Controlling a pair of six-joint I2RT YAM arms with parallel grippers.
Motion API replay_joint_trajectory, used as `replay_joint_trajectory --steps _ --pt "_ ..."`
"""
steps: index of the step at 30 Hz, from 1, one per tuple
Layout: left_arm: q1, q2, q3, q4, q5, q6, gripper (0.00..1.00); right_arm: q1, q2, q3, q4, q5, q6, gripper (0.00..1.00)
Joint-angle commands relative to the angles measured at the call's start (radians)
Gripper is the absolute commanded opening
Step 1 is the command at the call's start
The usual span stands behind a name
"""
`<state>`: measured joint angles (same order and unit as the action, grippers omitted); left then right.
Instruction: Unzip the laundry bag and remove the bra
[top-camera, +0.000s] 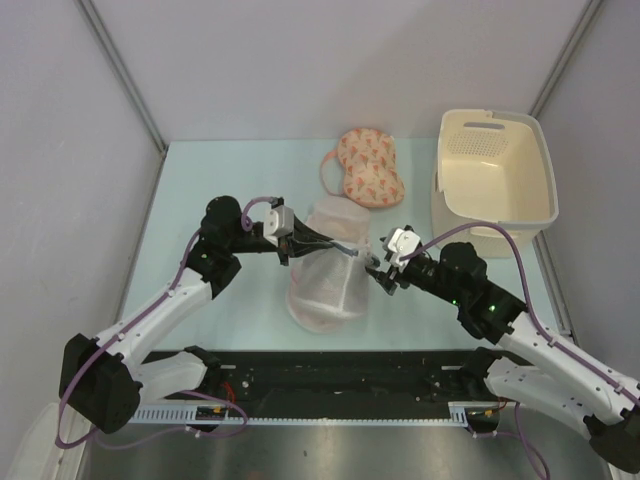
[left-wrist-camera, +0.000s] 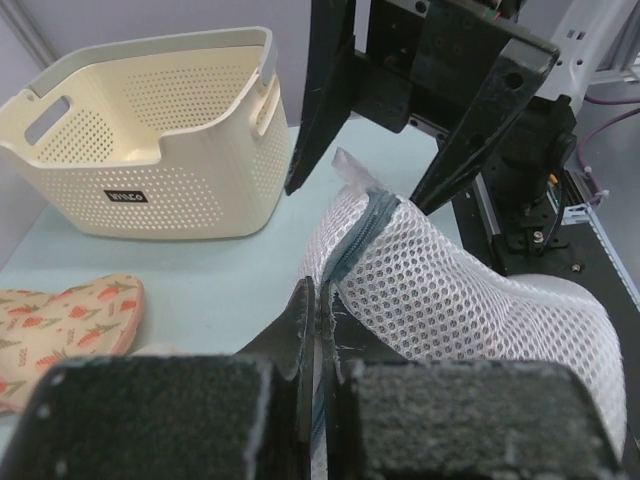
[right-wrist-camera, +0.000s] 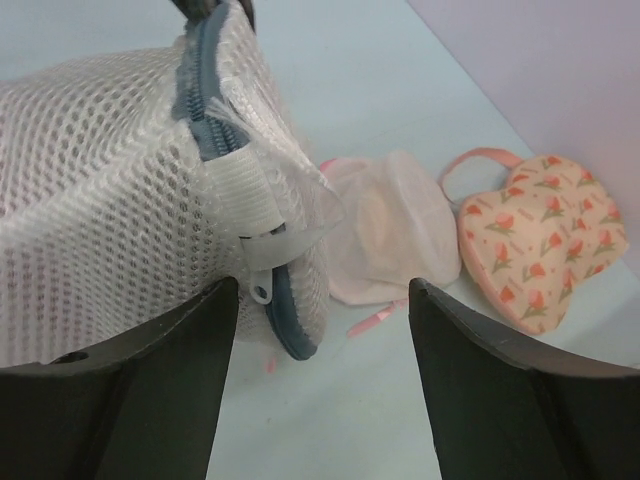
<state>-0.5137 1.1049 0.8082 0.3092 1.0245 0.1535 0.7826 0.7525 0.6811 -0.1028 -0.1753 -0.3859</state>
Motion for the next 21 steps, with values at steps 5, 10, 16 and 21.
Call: replay_joint_trajectory --steps 5,10,16,21 --pt "0.009 -0.034 0.039 0.044 0.063 -0.019 0.0 0.014 0.047 -0.014 0.239 0.048 -0.05 0.43" --pt "0.015 -0.039 0.034 0.045 0.062 -0.019 0.01 0.014 0.045 -0.014 0.213 0.034 -0.05 0.02" --pt "0.015 -0.017 0.061 -0.047 -0.082 -0.006 0.38 0.015 -0.014 -0.015 0.161 0.077 -0.054 0.0" --pt "0.008 -0.02 0.149 -0.168 -0.127 0.009 0.97 0.021 -0.024 0.021 0.046 0.142 -0.082 0.0"
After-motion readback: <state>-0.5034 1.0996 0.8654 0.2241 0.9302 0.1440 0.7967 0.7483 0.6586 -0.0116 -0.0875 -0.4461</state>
